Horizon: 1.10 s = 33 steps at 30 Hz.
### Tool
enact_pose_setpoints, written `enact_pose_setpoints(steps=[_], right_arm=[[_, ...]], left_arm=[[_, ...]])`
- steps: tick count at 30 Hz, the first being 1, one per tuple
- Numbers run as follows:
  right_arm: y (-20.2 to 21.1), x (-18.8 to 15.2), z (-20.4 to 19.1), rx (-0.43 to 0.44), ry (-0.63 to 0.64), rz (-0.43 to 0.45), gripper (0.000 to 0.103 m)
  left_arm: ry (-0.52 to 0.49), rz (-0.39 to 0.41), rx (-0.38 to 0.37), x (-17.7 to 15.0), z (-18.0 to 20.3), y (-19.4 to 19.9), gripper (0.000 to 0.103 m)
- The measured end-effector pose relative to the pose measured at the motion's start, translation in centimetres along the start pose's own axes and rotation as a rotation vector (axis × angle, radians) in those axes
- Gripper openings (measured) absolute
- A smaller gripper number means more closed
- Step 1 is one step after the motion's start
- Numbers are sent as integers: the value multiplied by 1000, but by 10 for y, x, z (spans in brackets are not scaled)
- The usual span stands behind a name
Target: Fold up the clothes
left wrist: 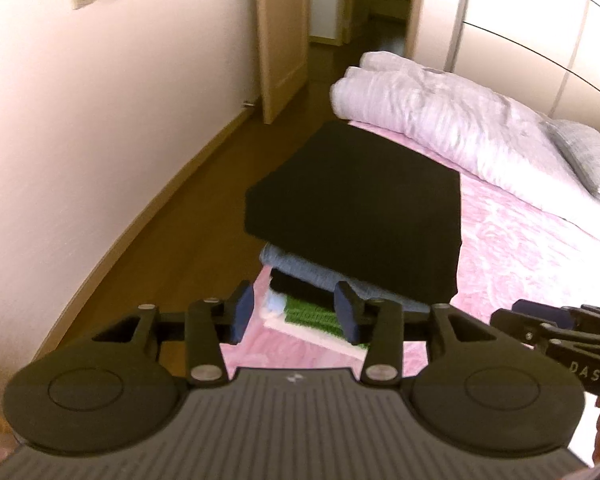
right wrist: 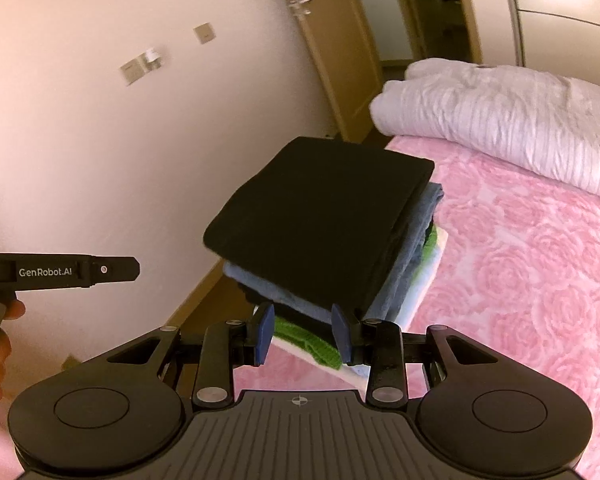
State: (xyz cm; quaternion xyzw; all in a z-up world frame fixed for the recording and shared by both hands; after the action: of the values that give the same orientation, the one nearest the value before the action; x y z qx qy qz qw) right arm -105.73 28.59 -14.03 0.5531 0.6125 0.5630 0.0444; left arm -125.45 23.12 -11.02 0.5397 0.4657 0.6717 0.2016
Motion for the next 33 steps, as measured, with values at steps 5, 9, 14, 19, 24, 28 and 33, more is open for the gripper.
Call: enact_pose_setpoints(steps=[5,9,14,19,24,28,33], right_arm=[[12,-13,22,19,67,-42,36],[34,-22,44,28,181,-46,37],[67,-35,75,-22,392,-43,38],[100,-53,97,-19,524,-24,39],[128,-67,115,65,501,-40,39],[146,-75,126,119,488,-55,39],[154,-74,138,144,498,-89,39]], left_arm=[[98,-25,69,-35,22,13,40],[175,-38,108,-65,57,26,40],[248,-38,207,-93,111,46,40],[293,-14,317,-112,163,74,42],[385,-8,291,-139,195,103,42],[406,-14,314,-151,220,110,41],[456,-10,320,-160,245,112,41]])
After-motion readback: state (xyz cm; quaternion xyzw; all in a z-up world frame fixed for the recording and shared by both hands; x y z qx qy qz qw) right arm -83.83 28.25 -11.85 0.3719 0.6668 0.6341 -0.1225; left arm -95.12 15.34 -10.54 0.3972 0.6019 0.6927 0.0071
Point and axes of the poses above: each gripper's, at about its wrist camera, not at the fingertips, and y roughly against the way its jaws point, z to its right, x to its top, the point moved 6 cm from there along -y, roughly the way its jaws point, and after that the axes turned 7 degrees about -z, right-handed, at the moved point
